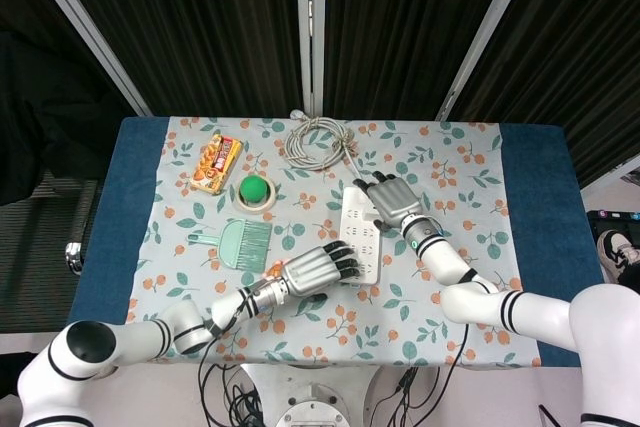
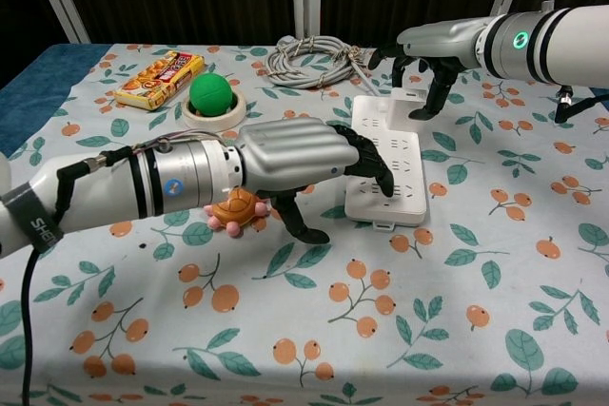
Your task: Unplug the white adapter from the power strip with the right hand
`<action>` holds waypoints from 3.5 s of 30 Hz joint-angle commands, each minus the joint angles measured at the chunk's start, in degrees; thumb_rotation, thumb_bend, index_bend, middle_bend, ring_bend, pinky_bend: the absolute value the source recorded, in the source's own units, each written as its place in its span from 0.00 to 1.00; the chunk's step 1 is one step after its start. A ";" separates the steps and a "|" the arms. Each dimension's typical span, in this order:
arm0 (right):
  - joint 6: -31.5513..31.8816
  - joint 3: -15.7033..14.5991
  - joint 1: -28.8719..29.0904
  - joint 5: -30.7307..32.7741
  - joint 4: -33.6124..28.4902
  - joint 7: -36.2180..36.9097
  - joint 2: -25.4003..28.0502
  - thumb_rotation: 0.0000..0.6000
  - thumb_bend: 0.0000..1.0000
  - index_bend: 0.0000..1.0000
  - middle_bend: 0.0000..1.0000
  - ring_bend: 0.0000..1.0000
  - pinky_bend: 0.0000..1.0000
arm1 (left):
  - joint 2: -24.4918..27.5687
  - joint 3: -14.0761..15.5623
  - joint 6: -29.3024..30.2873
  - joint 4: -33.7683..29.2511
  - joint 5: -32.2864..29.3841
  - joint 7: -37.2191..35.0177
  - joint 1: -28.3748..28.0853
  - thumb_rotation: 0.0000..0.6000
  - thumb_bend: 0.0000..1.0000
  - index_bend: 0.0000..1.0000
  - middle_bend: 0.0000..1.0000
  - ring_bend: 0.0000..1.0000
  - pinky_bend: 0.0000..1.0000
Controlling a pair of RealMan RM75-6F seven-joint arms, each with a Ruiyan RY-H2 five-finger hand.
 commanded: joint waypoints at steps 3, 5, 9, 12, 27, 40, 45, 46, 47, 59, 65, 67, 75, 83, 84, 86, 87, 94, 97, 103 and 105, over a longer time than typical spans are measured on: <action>-0.50 -0.24 -0.05 -0.32 0.11 0.02 0.01 1.00 0.23 0.16 0.31 0.09 0.21 | -0.90 0.72 0.57 1.20 0.03 -1.19 -0.27 1.00 0.22 0.20 0.21 0.14 0.14; -0.58 -0.28 0.04 -0.64 0.26 -0.11 -0.06 1.00 0.23 0.17 0.32 0.09 0.21 | -1.35 0.96 0.71 1.86 -0.11 -1.86 -0.32 1.00 0.22 0.20 0.21 0.15 0.15; -0.89 -0.33 0.18 -0.74 0.42 -0.22 -0.19 1.00 0.23 0.20 0.33 0.11 0.22 | -2.11 1.35 0.95 3.17 -0.40 -3.26 -0.40 1.00 0.22 0.19 0.22 0.16 0.16; -1.13 -0.49 0.30 -0.59 0.49 -0.47 -0.24 1.00 0.23 0.22 0.34 0.11 0.23 | -2.65 1.76 0.99 4.17 -0.51 -4.47 -0.50 1.00 0.22 0.19 0.22 0.17 0.16; -3.15 -0.89 1.28 0.78 2.01 -0.70 -0.71 1.00 0.27 0.40 0.43 0.20 0.28 | -3.98 3.13 2.03 7.60 -0.66 -9.38 -0.83 1.00 0.22 0.19 0.23 0.17 0.17; -3.82 -1.05 1.14 -1.30 2.83 0.83 -1.13 1.00 0.36 0.71 0.57 0.42 0.45 | -4.44 3.42 1.27 9.49 -1.91 -12.32 -0.84 1.00 0.21 0.20 0.23 0.17 0.16; -3.90 -0.92 0.65 -3.25 2.82 2.10 -1.10 1.00 0.42 0.83 0.64 0.49 0.49 | -4.55 3.67 0.85 9.83 -2.08 -12.59 -0.93 1.00 0.21 0.20 0.23 0.17 0.16; -4.00 -0.89 0.50 -3.77 2.90 2.50 -1.09 1.00 0.43 0.85 0.65 0.50 0.50 | -4.59 3.73 0.73 9.89 -2.10 -12.62 -0.97 1.00 0.21 0.20 0.23 0.17 0.16; -4.02 -0.81 0.36 -4.23 2.96 2.88 -1.09 1.00 0.44 0.87 0.66 0.51 0.51 | -4.60 3.77 0.68 9.92 -2.12 -12.64 -0.98 1.00 0.21 0.20 0.23 0.17 0.16; -5.05 -0.40 -2.03 -10.50 3.36 8.47 0.06 1.00 0.48 1.00 0.75 0.57 0.54 | -4.73 3.90 0.13 10.35 -2.63 -13.15 -1.09 1.00 0.21 0.21 0.23 0.17 0.16; -4.57 -0.15 -3.37 -12.81 3.32 10.71 0.78 1.00 0.50 1.00 0.76 0.57 0.54 | -4.80 4.04 0.27 10.57 -2.53 -13.42 -1.18 1.00 0.21 0.21 0.23 0.17 0.16; -4.17 0.00 -3.81 -13.64 3.31 11.34 1.01 1.00 0.50 1.00 0.77 0.57 0.55 | -4.78 4.07 0.20 10.62 -2.57 -13.45 -1.20 1.00 0.21 0.21 0.23 0.17 0.16; -3.05 1.15 -4.90 -15.79 3.09 13.63 1.62 1.00 0.50 1.00 0.77 0.57 0.55 | -4.82 4.08 0.24 10.60 -2.62 -13.34 -1.29 1.00 0.21 0.21 0.23 0.17 0.16; -1.91 2.91 -5.31 -16.91 1.52 15.10 3.14 1.00 0.49 1.00 0.77 0.57 0.55 | -4.16 3.94 1.38 9.56 -2.30 -12.66 -1.31 1.00 0.21 0.21 0.23 0.17 0.16; -1.66 3.17 -5.53 -16.91 1.05 15.47 3.59 1.00 0.49 1.00 0.77 0.57 0.55 | -3.94 3.87 1.73 9.22 -2.22 -12.43 -1.28 1.00 0.21 0.21 0.23 0.17 0.16; -1.05 3.62 -6.18 -16.83 -0.24 16.19 4.96 1.00 0.49 1.00 0.77 0.57 0.55 | -3.31 3.57 2.71 8.15 -2.13 -11.80 -1.15 1.00 0.21 0.21 0.23 0.17 0.16; -0.82 3.77 -6.56 -16.70 -0.98 16.58 5.69 1.00 0.49 1.00 0.77 0.57 0.55 | -2.96 3.40 3.18 7.58 -2.10 -11.47 -1.08 1.00 0.21 0.21 0.23 0.17 0.16; -7.07 2.35 -9.81 -12.38 -9.93 22.12 14.08 1.00 0.47 0.87 0.74 0.55 0.50 | 1.04 1.90 8.70 1.63 -2.66 -7.85 1.39 1.00 0.21 0.21 0.23 0.17 0.15; -10.51 1.65 -11.08 -12.26 -12.09 25.50 16.33 1.00 0.47 0.76 0.69 0.48 0.43 | 3.47 1.31 11.04 -1.23 -3.56 -6.01 3.27 1.00 0.21 0.21 0.23 0.17 0.15; -11.09 0.81 -13.32 -15.20 -10.26 28.70 15.07 1.00 0.40 0.29 0.44 0.25 0.24 | 9.06 -0.27 14.41 -7.04 -6.33 -1.56 7.05 1.00 0.21 0.21 0.23 0.17 0.15; -10.87 0.75 -13.65 -15.74 -9.39 29.16 14.53 1.00 0.35 0.11 0.33 0.16 0.17 | 11.33 -0.83 15.91 -8.99 -7.57 -0.34 8.78 1.00 0.21 0.21 0.23 0.17 0.15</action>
